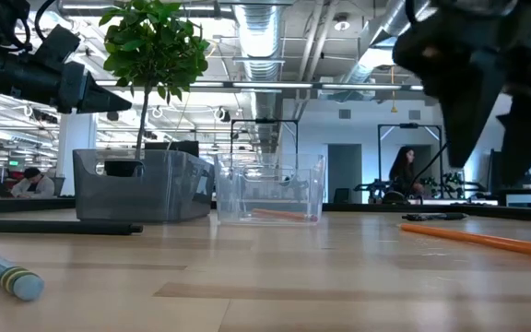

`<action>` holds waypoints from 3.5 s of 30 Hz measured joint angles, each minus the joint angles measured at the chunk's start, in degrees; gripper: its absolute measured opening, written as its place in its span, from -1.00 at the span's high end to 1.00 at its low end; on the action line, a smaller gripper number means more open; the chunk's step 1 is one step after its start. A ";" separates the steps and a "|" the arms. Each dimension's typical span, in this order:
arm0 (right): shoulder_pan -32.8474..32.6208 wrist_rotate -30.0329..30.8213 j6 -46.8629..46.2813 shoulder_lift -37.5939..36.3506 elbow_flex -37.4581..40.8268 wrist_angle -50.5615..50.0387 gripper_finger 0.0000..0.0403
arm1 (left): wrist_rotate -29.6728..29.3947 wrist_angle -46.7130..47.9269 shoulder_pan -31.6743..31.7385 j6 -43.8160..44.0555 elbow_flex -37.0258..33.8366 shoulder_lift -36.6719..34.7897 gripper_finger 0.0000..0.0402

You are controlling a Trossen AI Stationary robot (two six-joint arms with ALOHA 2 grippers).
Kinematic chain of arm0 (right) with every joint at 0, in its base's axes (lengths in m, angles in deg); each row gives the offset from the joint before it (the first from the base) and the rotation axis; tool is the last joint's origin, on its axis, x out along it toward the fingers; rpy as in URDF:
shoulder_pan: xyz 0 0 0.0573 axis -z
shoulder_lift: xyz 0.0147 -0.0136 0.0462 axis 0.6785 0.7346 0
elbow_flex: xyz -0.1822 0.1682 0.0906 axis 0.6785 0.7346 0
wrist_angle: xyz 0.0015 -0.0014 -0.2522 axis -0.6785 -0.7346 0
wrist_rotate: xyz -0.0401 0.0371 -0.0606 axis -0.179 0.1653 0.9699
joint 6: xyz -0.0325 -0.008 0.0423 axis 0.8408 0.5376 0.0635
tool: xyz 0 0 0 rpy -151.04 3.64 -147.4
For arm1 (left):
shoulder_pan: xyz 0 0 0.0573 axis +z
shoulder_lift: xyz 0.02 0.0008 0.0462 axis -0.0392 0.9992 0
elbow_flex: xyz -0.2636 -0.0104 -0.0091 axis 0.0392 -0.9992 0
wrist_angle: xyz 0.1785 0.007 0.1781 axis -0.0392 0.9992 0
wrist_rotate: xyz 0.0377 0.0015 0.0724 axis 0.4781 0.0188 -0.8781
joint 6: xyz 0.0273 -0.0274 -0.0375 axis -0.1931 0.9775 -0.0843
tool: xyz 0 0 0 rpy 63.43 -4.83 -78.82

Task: Sort pens & pencils
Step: Put the bottom right black pen into the black bin

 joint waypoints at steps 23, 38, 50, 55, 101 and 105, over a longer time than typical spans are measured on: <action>-16.31 -1.72 -31.69 -2.37 0.05 -21.53 -0.35 | 0.00 -0.07 0.00 0.09 0.00 0.01 0.57; -17.30 -6.06 -33.07 -2.74 12.20 -10.54 -0.35 | 0.00 -0.07 0.00 0.24 0.00 0.00 0.57; -16.16 -5.84 -32.57 -2.58 13.11 -9.31 -0.35 | 0.01 -0.04 0.00 0.00 0.00 0.00 0.57; -16.07 -5.65 -31.91 -2.17 12.96 -8.80 -0.35 | 0.00 -0.04 0.00 -0.23 0.00 0.02 0.57; -9.99 -0.20 -25.64 -0.07 7.19 -9.22 0.68 | 0.02 -0.02 0.00 -0.02 0.00 0.02 0.57; -8.42 0.83 -22.26 -0.16 5.77 -9.30 0.71 | 0.00 -0.02 0.00 0.00 0.00 0.02 0.57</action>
